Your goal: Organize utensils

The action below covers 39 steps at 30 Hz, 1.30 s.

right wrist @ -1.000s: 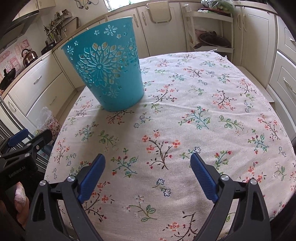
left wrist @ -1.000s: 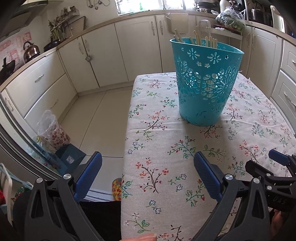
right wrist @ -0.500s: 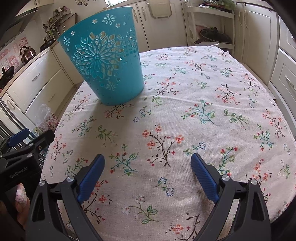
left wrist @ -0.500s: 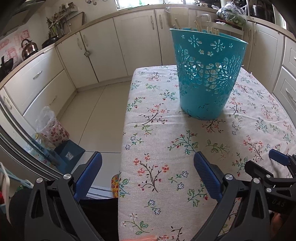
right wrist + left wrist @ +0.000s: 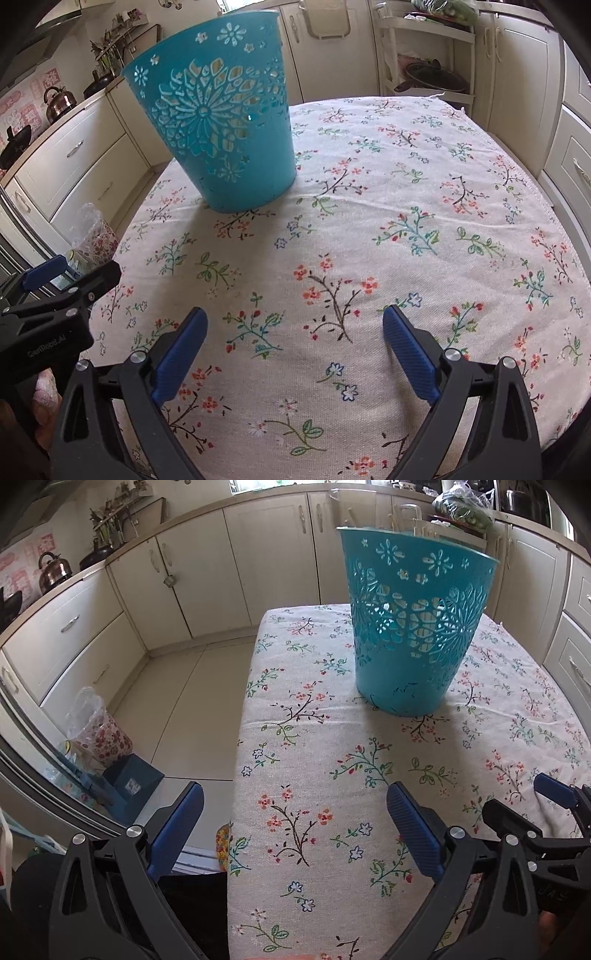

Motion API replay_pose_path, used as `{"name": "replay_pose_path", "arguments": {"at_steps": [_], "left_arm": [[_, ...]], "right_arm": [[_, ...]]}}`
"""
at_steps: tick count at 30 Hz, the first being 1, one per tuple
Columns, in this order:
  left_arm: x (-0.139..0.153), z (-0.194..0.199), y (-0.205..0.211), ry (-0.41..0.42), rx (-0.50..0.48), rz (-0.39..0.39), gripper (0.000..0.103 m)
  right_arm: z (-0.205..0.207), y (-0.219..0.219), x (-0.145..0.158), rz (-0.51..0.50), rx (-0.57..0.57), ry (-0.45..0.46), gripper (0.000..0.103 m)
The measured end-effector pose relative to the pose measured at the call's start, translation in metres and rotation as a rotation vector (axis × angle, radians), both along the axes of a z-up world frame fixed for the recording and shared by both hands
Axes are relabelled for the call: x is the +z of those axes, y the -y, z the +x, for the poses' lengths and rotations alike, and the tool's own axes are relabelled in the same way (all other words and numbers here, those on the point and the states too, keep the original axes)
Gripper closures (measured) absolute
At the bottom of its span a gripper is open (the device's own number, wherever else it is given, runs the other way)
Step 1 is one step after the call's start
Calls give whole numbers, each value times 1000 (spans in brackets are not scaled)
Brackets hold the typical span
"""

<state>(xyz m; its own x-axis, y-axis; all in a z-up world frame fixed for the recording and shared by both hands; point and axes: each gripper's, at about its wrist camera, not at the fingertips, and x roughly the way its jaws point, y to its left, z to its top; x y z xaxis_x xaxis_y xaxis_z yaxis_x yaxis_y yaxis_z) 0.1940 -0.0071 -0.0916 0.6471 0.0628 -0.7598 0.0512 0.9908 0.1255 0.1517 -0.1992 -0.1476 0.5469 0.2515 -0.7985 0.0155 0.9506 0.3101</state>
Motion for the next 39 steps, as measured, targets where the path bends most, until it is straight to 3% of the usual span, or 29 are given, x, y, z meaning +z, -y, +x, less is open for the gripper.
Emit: {"name": "replay_pose_path", "arguments": {"at_steps": [6,12,17,22,31,35,39], "left_arm": [[15,-8,2,-8,-13,10,8],[49,-41,-5,2,-23,-46,8],[66,-74,-8,1,0,-31,8],[74,-106,-13,-41,26,-22,8],[74,-160,-17,-23,42,-56,8],[76,-170,-14,8,40,-32,8],[79,-173,-18,16,45,-58,8]], "right_arm": [[-1,3,17,18,10,-10,11],[-31,10,51,45,37,-35,11],[-73,22,76,101,12,-45,9],[-129,13,72,188,-93,-73,9],[-147,-15,78,109,-12,-28,9],[-150,-21,82,91,9,-15,9],[-153,-20,85,87,-1,0,9]]}}
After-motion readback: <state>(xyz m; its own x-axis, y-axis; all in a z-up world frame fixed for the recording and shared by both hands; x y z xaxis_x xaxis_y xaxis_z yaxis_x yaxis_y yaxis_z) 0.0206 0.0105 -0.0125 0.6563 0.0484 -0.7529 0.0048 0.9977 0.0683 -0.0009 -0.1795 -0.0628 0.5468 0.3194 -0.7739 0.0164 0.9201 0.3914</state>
